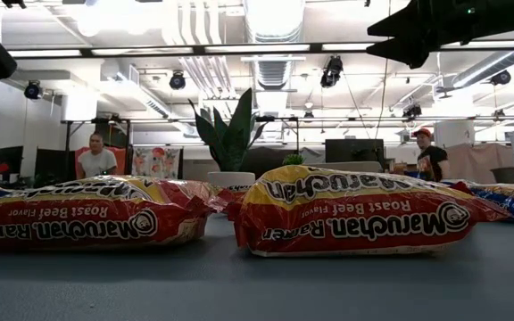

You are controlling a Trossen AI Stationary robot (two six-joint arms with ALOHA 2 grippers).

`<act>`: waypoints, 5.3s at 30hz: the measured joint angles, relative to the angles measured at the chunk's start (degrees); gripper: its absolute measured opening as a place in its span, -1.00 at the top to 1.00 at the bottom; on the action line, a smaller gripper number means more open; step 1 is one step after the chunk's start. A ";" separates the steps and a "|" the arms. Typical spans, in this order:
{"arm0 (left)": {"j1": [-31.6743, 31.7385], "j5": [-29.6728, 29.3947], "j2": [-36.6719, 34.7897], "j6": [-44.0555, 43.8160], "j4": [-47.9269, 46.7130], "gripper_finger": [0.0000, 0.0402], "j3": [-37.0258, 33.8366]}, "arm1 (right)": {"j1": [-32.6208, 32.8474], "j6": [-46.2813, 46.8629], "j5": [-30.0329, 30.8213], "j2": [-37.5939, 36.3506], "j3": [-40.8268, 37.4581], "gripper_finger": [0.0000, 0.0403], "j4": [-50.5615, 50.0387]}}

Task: Sort Maruchan noodles
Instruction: Put the bottom left orange instant noodle pack into the black bin

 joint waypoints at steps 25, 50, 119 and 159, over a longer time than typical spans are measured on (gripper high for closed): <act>-0.35 -0.23 -0.09 -0.01 8.93 0.96 -7.82 | 0.00 0.05 0.00 0.00 0.00 -0.63 -0.13; -0.38 -3.40 -0.04 0.49 8.33 0.95 -8.53 | 0.00 0.05 0.00 0.00 0.00 -0.63 -0.11; -2.33 -22.53 0.59 -6.90 -14.42 0.73 10.01 | 0.02 0.06 -0.02 0.00 0.00 -0.63 -0.13; -14.47 -22.25 21.28 -17.52 -6.81 1.00 5.02 | 0.02 0.49 -0.02 -0.02 0.00 -0.63 0.11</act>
